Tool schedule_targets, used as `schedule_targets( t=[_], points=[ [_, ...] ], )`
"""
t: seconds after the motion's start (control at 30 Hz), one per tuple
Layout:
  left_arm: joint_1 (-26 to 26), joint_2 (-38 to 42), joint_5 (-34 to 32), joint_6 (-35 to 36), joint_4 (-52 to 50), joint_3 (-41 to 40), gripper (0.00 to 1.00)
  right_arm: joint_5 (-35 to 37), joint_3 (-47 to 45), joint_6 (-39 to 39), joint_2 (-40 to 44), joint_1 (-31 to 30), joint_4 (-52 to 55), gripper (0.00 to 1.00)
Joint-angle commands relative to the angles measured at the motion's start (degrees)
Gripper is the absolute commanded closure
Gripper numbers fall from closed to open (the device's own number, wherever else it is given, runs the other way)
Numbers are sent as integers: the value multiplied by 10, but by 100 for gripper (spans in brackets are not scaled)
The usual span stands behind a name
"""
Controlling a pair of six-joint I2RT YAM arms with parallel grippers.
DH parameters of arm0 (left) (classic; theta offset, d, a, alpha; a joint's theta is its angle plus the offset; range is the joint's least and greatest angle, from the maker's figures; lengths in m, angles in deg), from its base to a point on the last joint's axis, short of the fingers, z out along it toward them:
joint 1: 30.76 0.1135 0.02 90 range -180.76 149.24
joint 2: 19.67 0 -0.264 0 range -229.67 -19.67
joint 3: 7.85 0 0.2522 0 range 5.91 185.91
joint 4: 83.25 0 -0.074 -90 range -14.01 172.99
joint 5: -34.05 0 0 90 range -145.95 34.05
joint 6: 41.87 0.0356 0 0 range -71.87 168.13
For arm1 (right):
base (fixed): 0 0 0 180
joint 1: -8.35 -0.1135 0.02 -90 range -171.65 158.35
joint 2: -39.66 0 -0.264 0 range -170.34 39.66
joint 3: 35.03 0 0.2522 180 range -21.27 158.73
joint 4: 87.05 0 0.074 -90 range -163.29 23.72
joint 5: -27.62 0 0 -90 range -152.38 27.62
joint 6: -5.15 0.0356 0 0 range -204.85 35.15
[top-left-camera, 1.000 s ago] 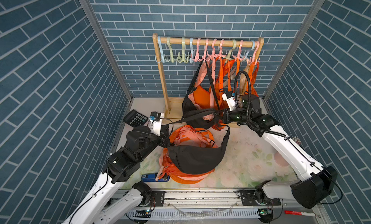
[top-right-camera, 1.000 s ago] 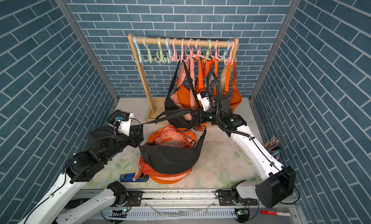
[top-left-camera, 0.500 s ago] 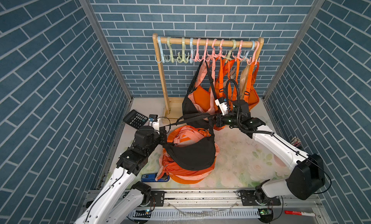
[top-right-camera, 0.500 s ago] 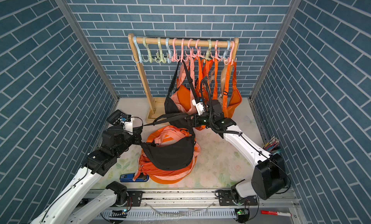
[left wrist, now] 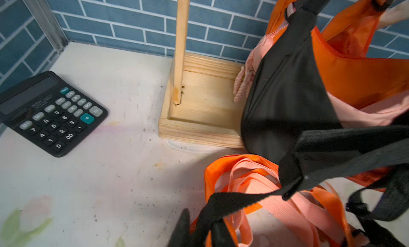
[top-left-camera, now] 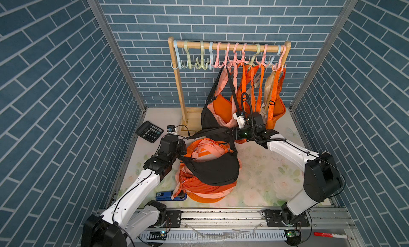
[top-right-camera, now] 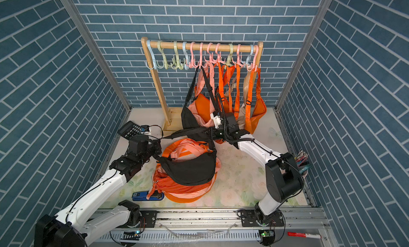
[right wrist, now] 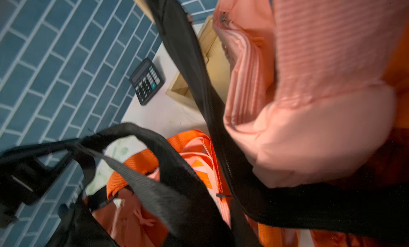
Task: Take the bag off the hook
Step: Place the bag inside the bag.
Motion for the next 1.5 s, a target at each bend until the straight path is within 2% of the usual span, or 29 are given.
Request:
schedule_targets(
  t=[0.0,0.1,0.17,0.37,0.53,0.63,0.77,0.9,1.07,1.13,1.17,1.27,1.47],
  points=[
    [4,-15,-24,-5,18,-1,66,30,21,-2,0,-2,-13,49],
    [4,-18,-23,2,7,14,53,39,15,-3,8,-4,-19,37],
    [5,-16,-24,0,3,16,47,45,10,-3,15,-5,-20,33],
    [4,0,-22,-10,3,9,40,64,-2,-17,51,-5,4,33],
    [4,32,-25,-11,-10,12,36,57,29,-58,72,-11,87,32],
    [4,57,-28,-9,-26,18,35,86,49,-91,82,-21,151,32],
    [4,92,-28,-5,-46,33,33,111,46,-94,109,-22,166,32],
    [4,121,-13,8,-83,67,32,124,55,-94,142,-23,183,35],
    [4,142,10,42,-141,129,25,152,92,-109,177,-22,229,48],
    [4,144,19,54,-157,153,21,162,118,-118,178,-22,248,51],
    [4,144,25,59,-165,166,21,167,135,-123,175,-22,258,51],
    [4,140,45,76,-186,195,10,173,183,-132,157,-22,280,51],
    [4,135,70,110,-221,233,4,182,291,-146,85,-21,311,51]
  ],
)
